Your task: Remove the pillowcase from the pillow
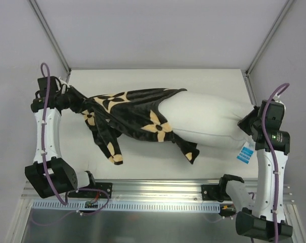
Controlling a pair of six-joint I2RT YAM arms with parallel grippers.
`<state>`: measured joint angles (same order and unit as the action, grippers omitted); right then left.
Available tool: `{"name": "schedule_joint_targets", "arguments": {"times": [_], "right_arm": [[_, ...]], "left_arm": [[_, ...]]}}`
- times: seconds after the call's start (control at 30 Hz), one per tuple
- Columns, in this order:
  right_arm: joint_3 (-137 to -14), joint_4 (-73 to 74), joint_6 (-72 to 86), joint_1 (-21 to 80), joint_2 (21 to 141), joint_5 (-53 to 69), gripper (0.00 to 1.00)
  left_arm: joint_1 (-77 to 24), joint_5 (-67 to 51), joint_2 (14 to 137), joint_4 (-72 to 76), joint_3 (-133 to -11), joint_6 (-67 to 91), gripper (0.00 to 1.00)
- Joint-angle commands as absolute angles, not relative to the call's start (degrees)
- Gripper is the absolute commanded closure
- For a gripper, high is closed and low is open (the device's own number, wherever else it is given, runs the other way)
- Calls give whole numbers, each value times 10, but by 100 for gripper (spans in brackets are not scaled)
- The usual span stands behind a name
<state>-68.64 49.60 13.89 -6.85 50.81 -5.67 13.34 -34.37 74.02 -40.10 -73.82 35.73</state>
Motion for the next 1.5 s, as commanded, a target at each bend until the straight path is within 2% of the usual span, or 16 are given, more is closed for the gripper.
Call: {"name": "schedule_joint_targets", "arguments": {"times": [0.0,0.37,0.4,0.43,0.47,0.5,0.53,0.57,0.63,0.7,0.9,1.1,1.27,1.4,1.47], "right_arm": [[-636,486,127,-131,483,-65,99],[-568,497,98,-133,432,-21,99],[-568,499,90,-133,428,-10,83],[-572,499,85,-133,424,3,64],[-577,504,84,-133,421,24,28],[-584,505,84,-132,418,29,17],[-602,505,83,-130,415,32,8],[-613,507,82,-127,417,35,1],[-638,507,83,-113,429,37,4],[-663,499,89,-98,456,36,4],[-746,496,84,30,586,-45,4],[-805,504,70,41,734,-6,4],[-788,501,55,83,822,33,4],[-700,429,81,112,810,57,1],[-666,404,83,114,802,80,28]], "left_arm": [[221,-341,715,-395,-716,359,100],[243,-257,661,-396,-683,360,100],[242,-267,662,-396,-683,353,100],[239,-288,664,-396,-684,332,83],[223,-295,671,-396,-686,319,69],[207,-297,676,-396,-693,307,58],[186,-291,680,-396,-697,282,34],[160,-253,687,-401,-702,275,23],[84,-215,700,-405,-723,265,8],[50,-204,736,-406,-752,267,6],[-21,-170,877,-407,-873,297,6],[-70,-170,1038,-419,-1008,315,6],[-106,-194,1164,-426,-1109,337,6],[-137,-204,1228,-444,-1122,334,7],[-152,-216,1237,-444,-1104,335,14]]}}
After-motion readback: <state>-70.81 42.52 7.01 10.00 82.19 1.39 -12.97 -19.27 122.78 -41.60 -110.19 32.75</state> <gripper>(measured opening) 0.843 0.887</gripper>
